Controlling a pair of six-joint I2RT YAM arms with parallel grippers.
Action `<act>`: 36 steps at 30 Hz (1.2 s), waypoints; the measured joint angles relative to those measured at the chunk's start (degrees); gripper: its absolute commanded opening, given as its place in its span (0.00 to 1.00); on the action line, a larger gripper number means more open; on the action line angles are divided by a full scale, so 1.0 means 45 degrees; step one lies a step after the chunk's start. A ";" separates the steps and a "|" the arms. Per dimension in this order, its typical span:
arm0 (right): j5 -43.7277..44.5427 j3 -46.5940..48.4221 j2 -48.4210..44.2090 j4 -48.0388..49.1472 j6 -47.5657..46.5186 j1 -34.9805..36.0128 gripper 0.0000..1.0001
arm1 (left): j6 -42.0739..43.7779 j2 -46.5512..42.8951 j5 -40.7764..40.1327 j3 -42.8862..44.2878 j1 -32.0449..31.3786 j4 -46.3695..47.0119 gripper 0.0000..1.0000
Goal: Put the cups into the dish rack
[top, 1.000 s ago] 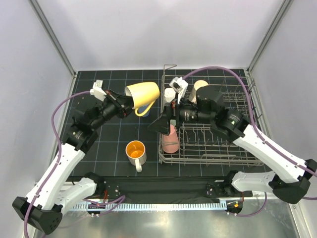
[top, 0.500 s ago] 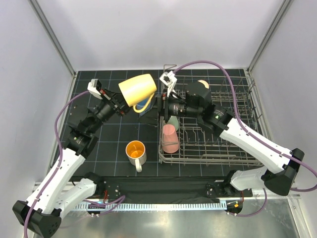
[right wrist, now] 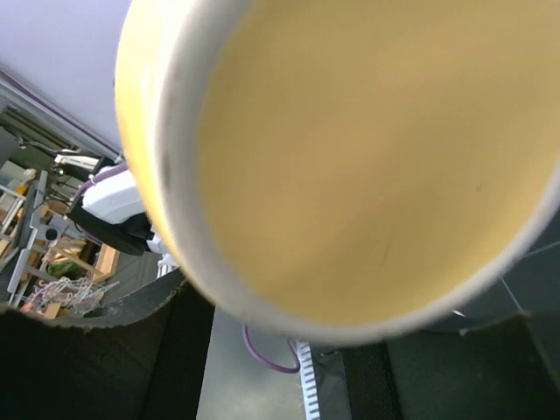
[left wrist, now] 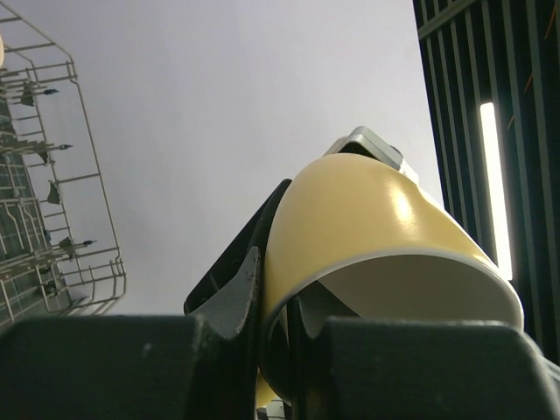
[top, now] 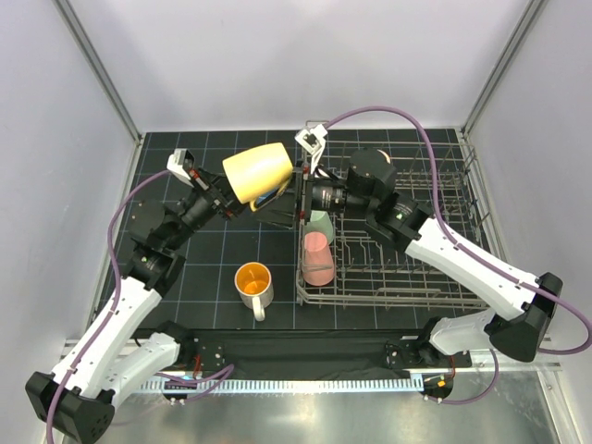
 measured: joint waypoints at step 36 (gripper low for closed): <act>0.0384 -0.0971 0.0160 0.2594 0.2302 -0.0010 0.04 | -0.1088 0.0005 0.0355 -0.1234 0.0073 0.1559 0.86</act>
